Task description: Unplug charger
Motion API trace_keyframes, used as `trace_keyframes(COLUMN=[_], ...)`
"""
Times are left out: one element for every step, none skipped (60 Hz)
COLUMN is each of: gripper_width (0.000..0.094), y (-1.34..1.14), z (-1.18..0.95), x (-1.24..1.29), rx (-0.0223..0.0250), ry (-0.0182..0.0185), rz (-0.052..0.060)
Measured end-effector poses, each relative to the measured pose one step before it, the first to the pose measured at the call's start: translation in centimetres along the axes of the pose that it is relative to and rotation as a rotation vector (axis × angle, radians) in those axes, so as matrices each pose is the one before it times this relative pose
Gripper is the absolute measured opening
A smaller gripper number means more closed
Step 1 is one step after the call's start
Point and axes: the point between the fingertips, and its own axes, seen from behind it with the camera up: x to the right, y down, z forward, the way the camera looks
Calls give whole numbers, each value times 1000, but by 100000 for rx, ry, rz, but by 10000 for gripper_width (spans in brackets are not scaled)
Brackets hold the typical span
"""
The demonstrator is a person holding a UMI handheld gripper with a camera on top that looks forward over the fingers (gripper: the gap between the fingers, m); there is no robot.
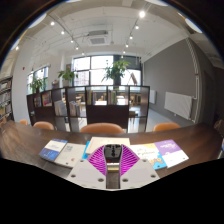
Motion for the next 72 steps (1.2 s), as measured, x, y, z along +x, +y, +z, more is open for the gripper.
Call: trace_keyframes(gripper_width=[127, 127, 130, 130, 130, 145, 143, 143, 152, 154, 158, 161, 163, 165, 173, 175, 176, 187, 190, 190, 189, 188, 188, 191, 189, 189, 191, 191, 196, 200, 197, 196, 198, 197, 196, 198, 197, 201, 204, 203, 210, 215, 219, 227, 232, 237, 251, 259, 260, 265, 276, 281, 295, 333, 372, 414, 456, 486, 513, 537, 555, 571, 588, 595, 603, 614, 624, 640, 665, 682, 703, 726], y=[-1795, -1362, -1855, -432, -275, 259, 28, 718, 715, 1515, 1067, 484, 1181, 1159, 1150, 1895, 1122, 1166, 2337, 152, 813, 824, 837, 847, 799, 712, 652, 553, 488, 415, 583, 415, 400, 373, 354, 390, 325, 459, 459, 441, 357, 88, 334, 301, 300, 318, 284, 191, 207, 150, 95, -27, -168, -250, -279, -399, -360, -386, -446, -524, -541, -612, -711, -756, -795, -844, -825, -934, -900, -874, -873, -852], z=[-602, -243, -125, -178, -266, -518, 276, -381, 165, 578, 303, 410, 340, 368, 405, 364, 348, 363, 513, 426, 159, 365, 360, 348, 348, 328, 282, 264, 274, 453, 482, 295, 239, 258, 231, 258, 282, 205, 221, 206, 146, 136, 132, 88, 89, 82, 70, 36, 11, 1, -62, -90, -154, -199, -251, -243, -387, -381, -349, -547, -471, -505, -587, -628, -679, -733, -697, -714, -967, -984, -996, -1004], x=[925, 1267, 1318, 1248, 1120, 974, 1008, 971, 990, 787, 764, 1370, 736, 696, 756, 290, 952, 735, -130, 942, 580, 456, 403, 333, 252, 233, 194, 213, 252, 27, 160, 161, 128, 81, 70, 113, 174, 144, 118, 82, 76, 280, 39, 127, 73, 44, -20, 45, -83, -33, -8, 19, 48, 79, 75, 147, 67, 100, 153, 38, 73, 65, 44, 16, 33, 9, 59, -1, -59, -71, -102, -92], rx=[3352, 3426, 2013, 621, 796, 418, -150, -240, -745, -755, -2171, -2592, -2226, -2032, -2065, -2030, -2582, -2489, -1714, -2113, -1976, -1748, -1779, -1848, -1826, -1662, -1362, -1004, -668, -420, -289, -596, -634, -491, -456, -491, -620, -731, -905, -975, -743, -599, -349, -517, -713, -962, -990, -852, -667, -676, -471, -86, 263, 492, 600, 458, 609, 582, 522, 534, 729, 916, 1127, 1327, 1446, 1507, 1633, 1613, 1890, 1828, 1903, 1852], ry=[1283, 1862, 1816, 1646, 1311, 1071, 516, 1076, 823, 839, 496, 101, 104, 57, 100, 497, 446, 255, -72, -349, -364, -193, -33, -141, -439, -609, -525, -429, -283, -218, -177, -360, -540, -610, -644, -499, -220, -113, -183, -290, -331, -321, 50, 22, -137, -285, -421, -589, -390, -397, -211, -67, 68, 345, 384, 173, 534, 691, 366, 596, 535, 432, 381, 308, 359, 338, 185, 385, 238, 255, 161, 157], rz=[-474, -728, -612, -1357, -1109, -1076, 179, 108, 911, 1208, 1267, 1054, 612, 223, 21, 83, 290, 214, -62, -602, -444, -341, -225, -263, -322, -349, -329, -420, -433, -382, 200, 318, 418, 350, 180, 136, 153, 388, 316, 196, -27, -210, -166, -108, -65, 99, 234, 15, -63, 30, 83, 81, 28, -8, -155, -338, -388, -449, -492, -366, -271, -175, -125, -68, -65, 4, 112, 32, -37, -194, -137, -95])
